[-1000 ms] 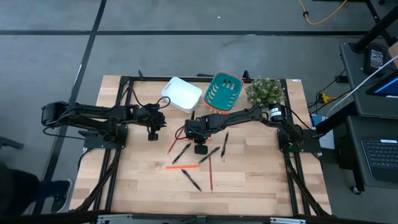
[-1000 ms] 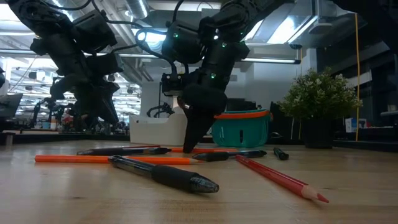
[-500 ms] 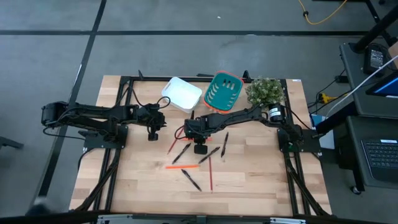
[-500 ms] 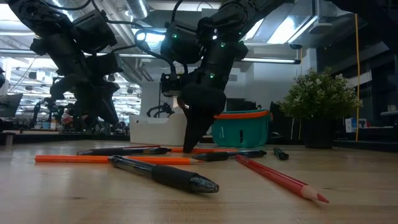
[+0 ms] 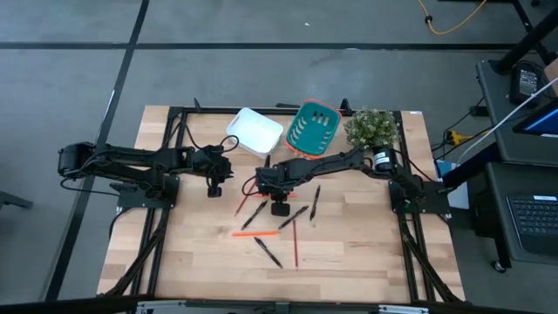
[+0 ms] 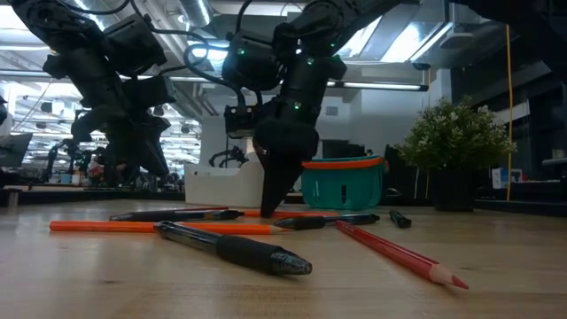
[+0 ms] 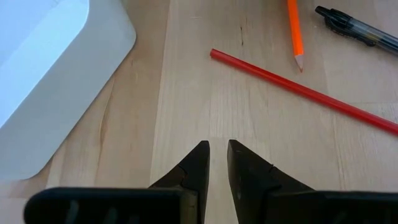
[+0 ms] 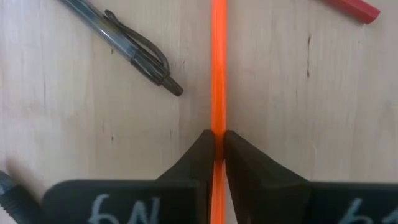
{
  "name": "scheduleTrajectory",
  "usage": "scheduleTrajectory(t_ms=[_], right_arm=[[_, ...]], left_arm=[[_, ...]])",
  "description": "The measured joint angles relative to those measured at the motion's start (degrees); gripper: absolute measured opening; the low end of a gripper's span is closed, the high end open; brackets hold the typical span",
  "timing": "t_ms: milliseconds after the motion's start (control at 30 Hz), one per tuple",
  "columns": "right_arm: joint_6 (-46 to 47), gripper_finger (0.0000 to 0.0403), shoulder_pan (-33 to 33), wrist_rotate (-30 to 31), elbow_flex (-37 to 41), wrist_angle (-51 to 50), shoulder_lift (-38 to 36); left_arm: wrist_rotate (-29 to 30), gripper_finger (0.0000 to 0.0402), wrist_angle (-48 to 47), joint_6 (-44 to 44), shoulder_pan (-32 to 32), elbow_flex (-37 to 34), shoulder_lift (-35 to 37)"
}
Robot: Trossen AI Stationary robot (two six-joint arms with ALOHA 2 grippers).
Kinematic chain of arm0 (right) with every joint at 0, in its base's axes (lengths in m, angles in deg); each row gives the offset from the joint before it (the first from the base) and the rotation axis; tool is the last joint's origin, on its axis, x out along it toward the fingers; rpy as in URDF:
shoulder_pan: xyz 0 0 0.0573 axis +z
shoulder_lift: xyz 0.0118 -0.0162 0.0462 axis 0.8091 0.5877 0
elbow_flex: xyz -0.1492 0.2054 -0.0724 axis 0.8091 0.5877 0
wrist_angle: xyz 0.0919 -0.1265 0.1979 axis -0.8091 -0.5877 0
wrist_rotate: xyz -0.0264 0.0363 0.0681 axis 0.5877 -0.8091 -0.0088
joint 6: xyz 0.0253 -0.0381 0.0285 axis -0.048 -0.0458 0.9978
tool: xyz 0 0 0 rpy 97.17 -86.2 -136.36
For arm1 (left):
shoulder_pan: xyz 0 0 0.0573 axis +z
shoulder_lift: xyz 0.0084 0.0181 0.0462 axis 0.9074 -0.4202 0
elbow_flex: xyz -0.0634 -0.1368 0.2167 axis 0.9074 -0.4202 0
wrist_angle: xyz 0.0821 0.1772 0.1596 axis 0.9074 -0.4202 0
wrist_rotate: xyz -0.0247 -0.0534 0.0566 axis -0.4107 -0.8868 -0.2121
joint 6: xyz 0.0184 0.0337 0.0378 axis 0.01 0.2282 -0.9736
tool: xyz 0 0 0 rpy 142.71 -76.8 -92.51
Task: Sort pens & pencils
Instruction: Put the orange pencil into the green basket
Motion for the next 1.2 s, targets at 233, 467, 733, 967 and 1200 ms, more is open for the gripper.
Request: scheduleTrajectory(t_ms=[233, 467, 733, 967, 1200], right_arm=[[0.13, 0.0035, 0.00, 0.29, -2.17, -2.04, 0.32], [0.14, 0.0030, 0.00, 1.63, -4.49, -4.60, 0.31], [0.08, 0.0023, 0.00, 2.01, -8.62, -7.87, 0.07], [0.08, 0.0020, 0.00, 3.30, -10.38, -9.66, 0.01], [0.24, 0.0019, -0.02, 3.71, -10.38, -10.57, 0.01]], left_arm=[[0.00, 0.0053, -0.02, 0.04, 0.00, 0.00, 0.00], [0.00, 0.0053, -0.29, 0.14, 0.00, 0.00, 0.00], [0.00, 0.0053, -0.50, 0.13, 0.01, 0.00, 0.00], [0.00, 0.0053, -0.72, 0.20, 0.01, 0.00, 0.00], [0.00, 0.0053, -1.38, 1.20, 0.00, 0.00, 0.00]])
